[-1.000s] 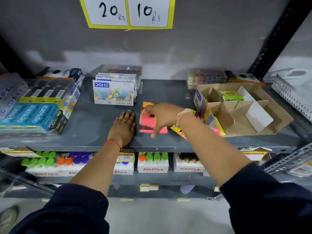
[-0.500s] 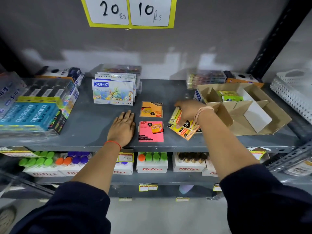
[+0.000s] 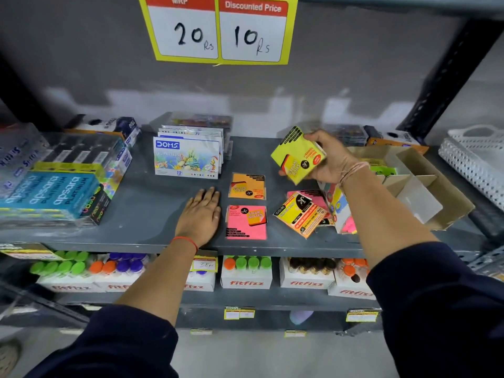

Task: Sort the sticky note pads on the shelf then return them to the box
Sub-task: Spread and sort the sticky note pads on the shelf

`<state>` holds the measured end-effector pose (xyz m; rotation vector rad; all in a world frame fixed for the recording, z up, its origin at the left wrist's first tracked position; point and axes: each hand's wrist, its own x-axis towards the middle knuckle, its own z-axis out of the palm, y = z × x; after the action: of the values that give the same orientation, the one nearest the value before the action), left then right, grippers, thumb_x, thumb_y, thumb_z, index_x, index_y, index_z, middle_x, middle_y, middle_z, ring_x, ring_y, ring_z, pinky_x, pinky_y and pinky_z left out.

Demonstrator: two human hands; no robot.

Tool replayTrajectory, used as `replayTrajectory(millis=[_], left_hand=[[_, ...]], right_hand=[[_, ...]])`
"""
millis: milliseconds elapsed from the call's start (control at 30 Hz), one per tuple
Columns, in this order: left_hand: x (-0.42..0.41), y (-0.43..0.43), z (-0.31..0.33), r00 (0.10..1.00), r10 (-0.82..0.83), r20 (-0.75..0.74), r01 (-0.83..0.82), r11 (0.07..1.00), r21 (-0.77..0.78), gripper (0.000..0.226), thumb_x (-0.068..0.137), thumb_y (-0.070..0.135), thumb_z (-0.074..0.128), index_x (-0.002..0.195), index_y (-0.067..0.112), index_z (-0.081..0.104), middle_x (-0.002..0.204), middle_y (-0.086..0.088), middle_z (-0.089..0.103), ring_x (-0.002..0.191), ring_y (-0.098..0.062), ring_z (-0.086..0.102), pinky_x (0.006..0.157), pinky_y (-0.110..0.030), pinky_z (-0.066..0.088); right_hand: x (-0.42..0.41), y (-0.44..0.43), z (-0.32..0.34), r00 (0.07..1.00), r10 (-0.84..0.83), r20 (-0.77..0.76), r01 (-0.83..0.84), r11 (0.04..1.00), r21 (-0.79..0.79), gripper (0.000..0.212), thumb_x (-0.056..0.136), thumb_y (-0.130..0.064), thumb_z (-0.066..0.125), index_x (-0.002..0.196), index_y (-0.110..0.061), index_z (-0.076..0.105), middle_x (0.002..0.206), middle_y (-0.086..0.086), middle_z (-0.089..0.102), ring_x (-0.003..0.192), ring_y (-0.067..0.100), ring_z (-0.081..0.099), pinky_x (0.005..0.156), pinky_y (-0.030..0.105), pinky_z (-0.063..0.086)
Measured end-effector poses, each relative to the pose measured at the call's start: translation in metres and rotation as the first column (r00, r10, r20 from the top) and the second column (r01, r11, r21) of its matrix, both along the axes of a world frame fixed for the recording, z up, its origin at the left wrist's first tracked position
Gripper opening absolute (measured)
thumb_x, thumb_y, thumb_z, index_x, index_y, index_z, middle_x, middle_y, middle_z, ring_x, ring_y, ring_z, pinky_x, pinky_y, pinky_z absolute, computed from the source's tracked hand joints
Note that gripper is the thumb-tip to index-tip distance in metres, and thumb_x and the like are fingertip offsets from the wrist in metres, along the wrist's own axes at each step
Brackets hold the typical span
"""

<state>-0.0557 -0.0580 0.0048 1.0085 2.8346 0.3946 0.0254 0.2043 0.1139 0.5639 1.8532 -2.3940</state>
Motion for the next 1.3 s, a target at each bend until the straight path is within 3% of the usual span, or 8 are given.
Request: replayTrajectory(millis=[200, 367, 500, 700, 800, 967, 1167, 1300], left_hand=[[-0.001, 0.001, -0.001, 1.0, 0.007, -0.006, -0.007, 1.0, -0.007, 0.049, 0.098, 0.023, 0.023, 0.145, 0.014, 0.016, 0.158, -0.001, 0.015, 0.146, -0.019, 0.009, 0.12, -0.034, 0.009], [-0.003, 0.001, -0.001, 1.0, -0.001, 0.008, 0.001, 1.0, 0.013, 0.049, 0.098, 0.024, 0.025, 0.145, 0.014, 0.017, 0.158, -0.002, 0.016, 0.146, -0.019, 0.01, 0.12, -0.035, 0.01], [-0.005, 0.002, -0.003, 1.0, -0.001, 0.01, 0.001, 1.0, 0.004, 0.05, 0.097, 0.025, 0.023, 0.145, 0.015, 0.017, 0.158, -0.001, 0.015, 0.146, -0.019, 0.009, 0.12, -0.035, 0.011], [-0.006, 0.001, -0.005, 1.0, 0.0, 0.005, 0.0, 1.0, -0.015, 0.062, 0.086, 0.034, 0.008, 0.145, 0.016, 0.016, 0.158, 0.0, 0.015, 0.146, -0.017, 0.008, 0.12, -0.033, 0.009], [-0.005, 0.002, -0.005, 1.0, -0.001, -0.001, 0.001, 1.0, -0.022, 0.057, 0.091, 0.032, 0.011, 0.145, 0.015, 0.016, 0.158, 0.0, 0.015, 0.146, -0.017, 0.009, 0.12, -0.032, 0.009], [-0.004, 0.002, -0.003, 1.0, 0.007, -0.009, -0.007, 1.0, 0.001, 0.048, 0.097, 0.023, 0.026, 0.145, 0.014, 0.019, 0.157, 0.0, 0.018, 0.146, -0.019, 0.01, 0.121, -0.035, 0.011], [-0.001, 0.002, -0.002, 1.0, 0.005, 0.008, -0.005, 1.0, -0.013, 0.049, 0.098, 0.022, 0.023, 0.145, 0.014, 0.016, 0.158, -0.001, 0.014, 0.147, -0.019, 0.007, 0.12, -0.035, 0.007], [-0.001, 0.002, -0.002, 1.0, 0.007, 0.009, -0.007, 1.0, -0.015, 0.049, 0.098, 0.022, 0.023, 0.145, 0.014, 0.016, 0.158, 0.0, 0.014, 0.147, -0.019, 0.006, 0.12, -0.035, 0.007]], right_hand=[[-0.015, 0.0, -0.011, 0.996, 0.011, 0.093, -0.032, 0.972, 0.233, 0.007, 0.083, -0.017, 0.059, 0.086, -0.011, 0.06, 0.07, 0.006, 0.072, 0.063, 0.023, 0.068, 0.071, 0.032, 0.051], [-0.034, -0.003, -0.015, 0.958, 0.075, 0.277, -0.277, 0.491, 0.826, 0.026, 0.066, -0.007, 0.079, 0.083, -0.016, 0.061, 0.087, 0.001, 0.057, 0.085, 0.017, 0.05, 0.062, 0.023, 0.036], [-0.045, -0.007, -0.026, 0.907, 0.089, 0.412, -0.418, 0.315, 0.852, 0.026, 0.061, -0.01, 0.081, 0.073, -0.02, 0.06, 0.076, -0.006, 0.053, 0.083, 0.018, 0.051, 0.056, 0.021, 0.035], [-0.052, -0.005, -0.046, 0.875, 0.088, 0.476, -0.48, 0.296, 0.826, 0.034, 0.064, -0.005, 0.079, 0.095, -0.011, 0.065, 0.089, 0.003, 0.058, 0.088, 0.022, 0.053, 0.057, 0.02, 0.038], [-0.046, -0.008, -0.03, 0.908, 0.069, 0.413, -0.416, 0.271, 0.868, 0.041, 0.073, -0.019, 0.077, 0.109, -0.004, 0.066, 0.12, 0.012, 0.059, 0.112, 0.028, 0.054, 0.084, 0.029, 0.046], [0.003, -0.044, -0.004, 0.881, -0.054, 0.471, -0.473, -0.042, 0.88, 0.079, 0.074, -0.059, 0.064, 0.132, -0.008, 0.046, 0.144, 0.016, 0.04, 0.134, 0.033, 0.033, 0.107, 0.037, 0.032], [0.039, -0.065, -0.04, 0.846, -0.124, 0.518, -0.523, -0.01, 0.852, 0.095, 0.062, -0.054, 0.076, 0.135, -0.012, 0.032, 0.135, 0.019, 0.042, 0.127, 0.039, 0.039, 0.1, 0.042, 0.042], [0.042, -0.044, -0.02, 0.91, -0.019, 0.415, -0.39, 0.305, 0.869, 0.061, 0.068, -0.045, 0.077, 0.114, -0.013, 0.052, 0.097, 0.001, 0.055, 0.094, 0.024, 0.056, 0.063, 0.027, 0.042]])
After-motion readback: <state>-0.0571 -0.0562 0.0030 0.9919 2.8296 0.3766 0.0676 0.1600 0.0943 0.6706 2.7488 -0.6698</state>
